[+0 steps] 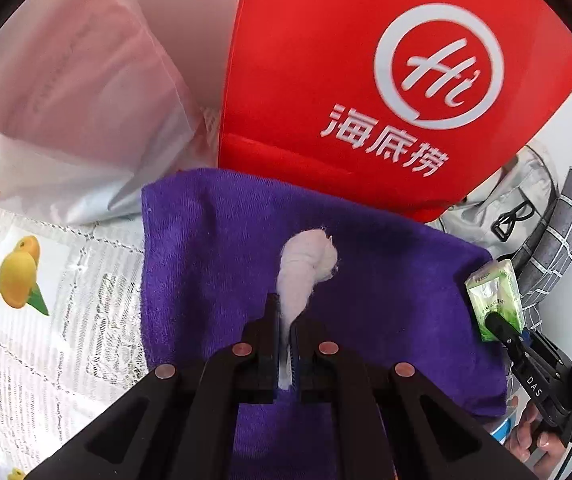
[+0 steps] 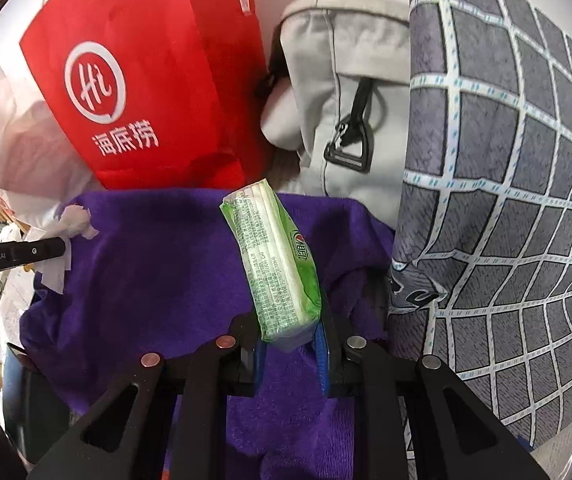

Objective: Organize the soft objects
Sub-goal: 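Lower the cloth and tissue pack onto the purple towel and open both tools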

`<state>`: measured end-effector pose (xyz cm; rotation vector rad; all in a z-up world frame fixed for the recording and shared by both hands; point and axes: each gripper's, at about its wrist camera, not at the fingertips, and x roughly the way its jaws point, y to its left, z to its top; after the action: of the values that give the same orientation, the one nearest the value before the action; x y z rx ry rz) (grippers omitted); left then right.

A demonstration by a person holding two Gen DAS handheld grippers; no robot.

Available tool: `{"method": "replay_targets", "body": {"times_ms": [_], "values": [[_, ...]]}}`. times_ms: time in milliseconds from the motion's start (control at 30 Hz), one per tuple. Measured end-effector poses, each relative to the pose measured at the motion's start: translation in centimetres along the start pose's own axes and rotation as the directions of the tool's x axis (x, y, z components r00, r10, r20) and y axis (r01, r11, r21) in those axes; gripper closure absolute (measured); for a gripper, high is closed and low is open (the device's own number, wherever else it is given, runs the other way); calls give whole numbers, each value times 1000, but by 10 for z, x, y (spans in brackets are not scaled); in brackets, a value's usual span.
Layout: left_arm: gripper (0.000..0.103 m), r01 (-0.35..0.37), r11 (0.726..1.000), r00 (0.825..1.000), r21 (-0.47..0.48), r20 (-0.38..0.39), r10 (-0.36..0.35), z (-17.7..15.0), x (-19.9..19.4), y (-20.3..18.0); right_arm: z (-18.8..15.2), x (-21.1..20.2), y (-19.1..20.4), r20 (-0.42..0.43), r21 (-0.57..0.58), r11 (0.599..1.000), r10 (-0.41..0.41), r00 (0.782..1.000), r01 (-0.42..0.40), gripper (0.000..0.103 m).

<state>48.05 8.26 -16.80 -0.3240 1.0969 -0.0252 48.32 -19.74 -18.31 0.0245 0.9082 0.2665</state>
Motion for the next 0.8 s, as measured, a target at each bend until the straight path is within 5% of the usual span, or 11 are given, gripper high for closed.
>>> {"method": "replay_targets", "body": {"times_ms": [333, 433, 533, 800], "values": [[98, 5, 1000, 1000, -26, -9, -5, 3, 4, 10, 0, 22, 5, -54, 10, 999, 31, 998, -30, 81], [97, 18, 1000, 1000, -21, -1, -18, 5, 2, 10, -3, 25, 11, -52, 1, 999, 55, 997, -55, 65], [80, 22, 1000, 1000, -17, -4, -22, 4, 0, 10, -4, 22, 15, -24, -7, 998, 64, 998, -64, 45], [53, 10, 1000, 1000, -20, 23, -9, 7, -13, 14, -1, 5, 18, 16, -17, 998, 60, 998, -60, 25]]}}
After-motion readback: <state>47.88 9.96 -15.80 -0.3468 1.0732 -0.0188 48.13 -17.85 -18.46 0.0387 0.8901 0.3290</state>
